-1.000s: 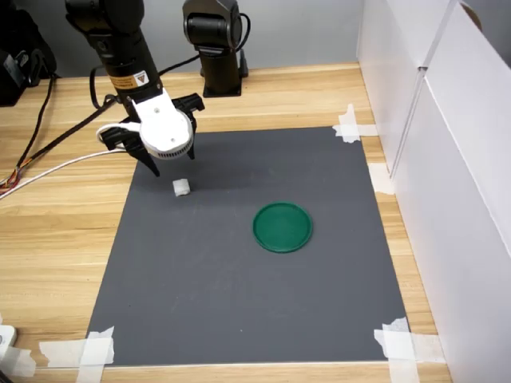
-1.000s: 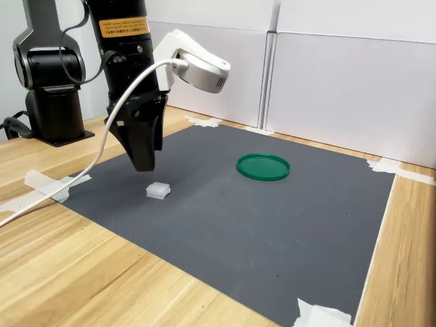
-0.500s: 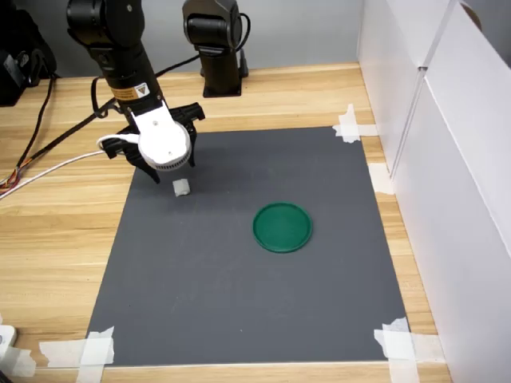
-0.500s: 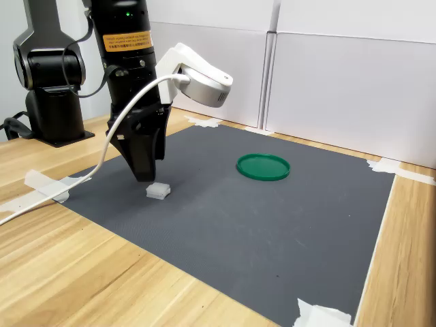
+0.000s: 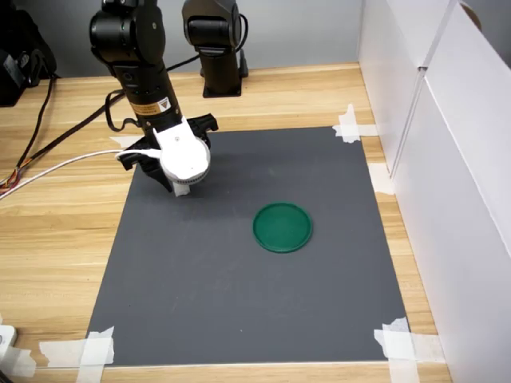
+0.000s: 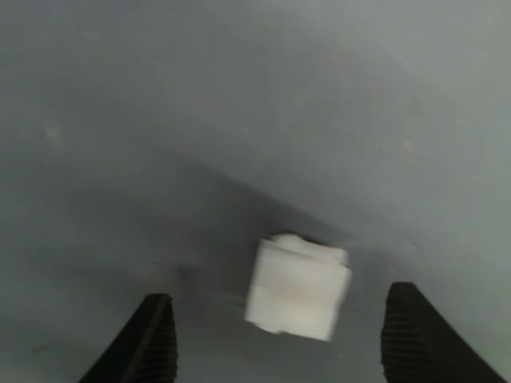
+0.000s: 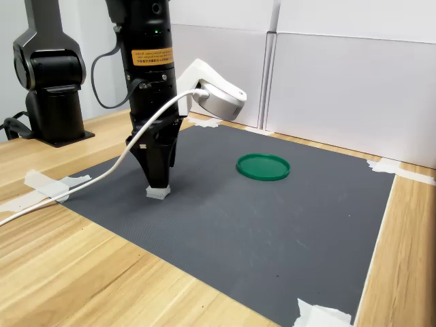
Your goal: Grasp a white terminal and put it in the green lid.
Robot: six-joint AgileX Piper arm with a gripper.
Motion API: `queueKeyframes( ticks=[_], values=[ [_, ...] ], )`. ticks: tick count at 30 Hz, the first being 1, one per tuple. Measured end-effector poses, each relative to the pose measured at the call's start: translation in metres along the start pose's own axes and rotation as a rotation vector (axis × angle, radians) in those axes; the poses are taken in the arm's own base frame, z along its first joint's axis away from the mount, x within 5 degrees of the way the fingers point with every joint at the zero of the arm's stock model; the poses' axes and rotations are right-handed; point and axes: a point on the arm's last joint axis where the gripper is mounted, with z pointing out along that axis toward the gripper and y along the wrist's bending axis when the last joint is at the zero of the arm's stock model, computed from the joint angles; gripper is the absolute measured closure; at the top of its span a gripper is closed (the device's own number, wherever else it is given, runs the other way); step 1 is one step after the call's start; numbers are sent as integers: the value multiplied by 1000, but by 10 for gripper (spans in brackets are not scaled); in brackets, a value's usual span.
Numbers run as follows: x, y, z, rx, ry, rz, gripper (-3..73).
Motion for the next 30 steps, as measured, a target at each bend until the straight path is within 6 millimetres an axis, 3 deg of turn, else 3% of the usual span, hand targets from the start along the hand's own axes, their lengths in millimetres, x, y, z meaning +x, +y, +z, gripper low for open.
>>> queueKeyframes(
  ticks=[30],
  values=[
    [-6,2,15,-98,16,25,76]
  ],
)
